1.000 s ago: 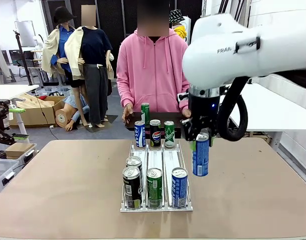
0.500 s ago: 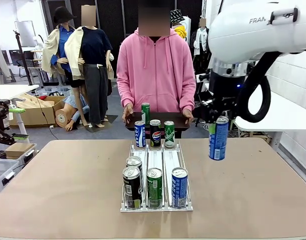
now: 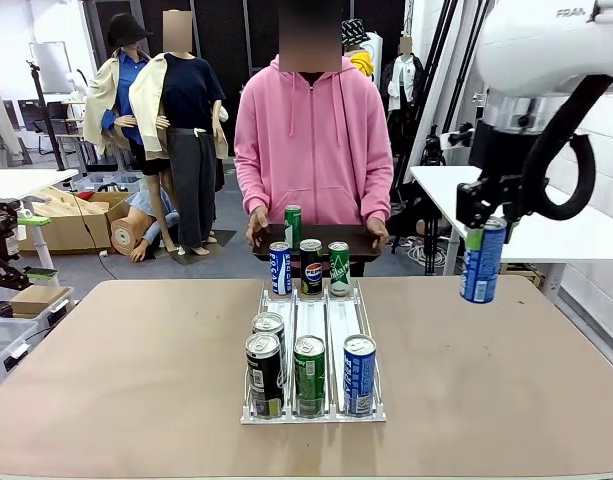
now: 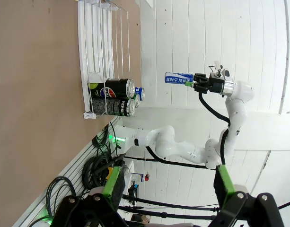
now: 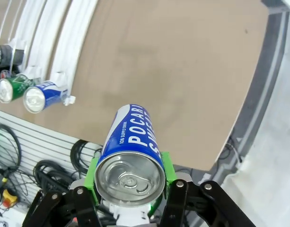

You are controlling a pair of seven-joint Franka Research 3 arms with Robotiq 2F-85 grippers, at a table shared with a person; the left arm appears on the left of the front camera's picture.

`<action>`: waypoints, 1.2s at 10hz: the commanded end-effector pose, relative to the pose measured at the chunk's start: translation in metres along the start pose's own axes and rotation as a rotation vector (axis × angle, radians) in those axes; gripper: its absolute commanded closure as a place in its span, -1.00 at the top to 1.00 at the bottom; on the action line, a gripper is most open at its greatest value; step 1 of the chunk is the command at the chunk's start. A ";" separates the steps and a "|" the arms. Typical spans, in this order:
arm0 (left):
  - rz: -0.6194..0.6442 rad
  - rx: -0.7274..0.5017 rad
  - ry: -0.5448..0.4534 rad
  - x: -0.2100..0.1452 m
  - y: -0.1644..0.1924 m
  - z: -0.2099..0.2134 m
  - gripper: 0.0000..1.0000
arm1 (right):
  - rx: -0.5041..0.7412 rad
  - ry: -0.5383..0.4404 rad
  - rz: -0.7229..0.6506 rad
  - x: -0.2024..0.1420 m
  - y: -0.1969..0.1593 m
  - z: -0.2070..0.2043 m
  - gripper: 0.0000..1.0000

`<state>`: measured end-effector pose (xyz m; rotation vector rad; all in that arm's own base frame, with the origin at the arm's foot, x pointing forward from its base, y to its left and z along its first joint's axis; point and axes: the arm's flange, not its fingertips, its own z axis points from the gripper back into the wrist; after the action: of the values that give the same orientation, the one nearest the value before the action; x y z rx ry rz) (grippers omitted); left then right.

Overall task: Retrieve and hand over the desired beverage to the person.
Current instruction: Pick up another can of the same type that the person held from the Automatic Can Dispenser, then place the picked can on the Handle tray extended by the person.

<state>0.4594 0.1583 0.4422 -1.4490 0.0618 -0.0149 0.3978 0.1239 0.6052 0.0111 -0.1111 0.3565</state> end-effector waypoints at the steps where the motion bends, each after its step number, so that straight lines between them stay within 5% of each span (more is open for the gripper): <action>1: 0.003 0.001 -0.013 0.000 -0.001 0.000 1.00 | 0.004 -0.013 0.012 -0.006 -0.024 0.011 -1.00; 5: 0.003 0.001 -0.013 0.000 -0.001 0.000 1.00 | 0.009 -0.009 -0.006 -0.020 -0.065 0.018 -1.00; 12: 0.003 0.001 -0.013 0.000 -0.001 0.000 1.00 | 0.025 -0.017 -0.027 -0.017 -0.063 0.012 -1.00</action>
<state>0.4594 0.1583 0.4422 -1.4490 0.0618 -0.0149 0.4026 0.0570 0.6143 0.0407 -0.1172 0.3378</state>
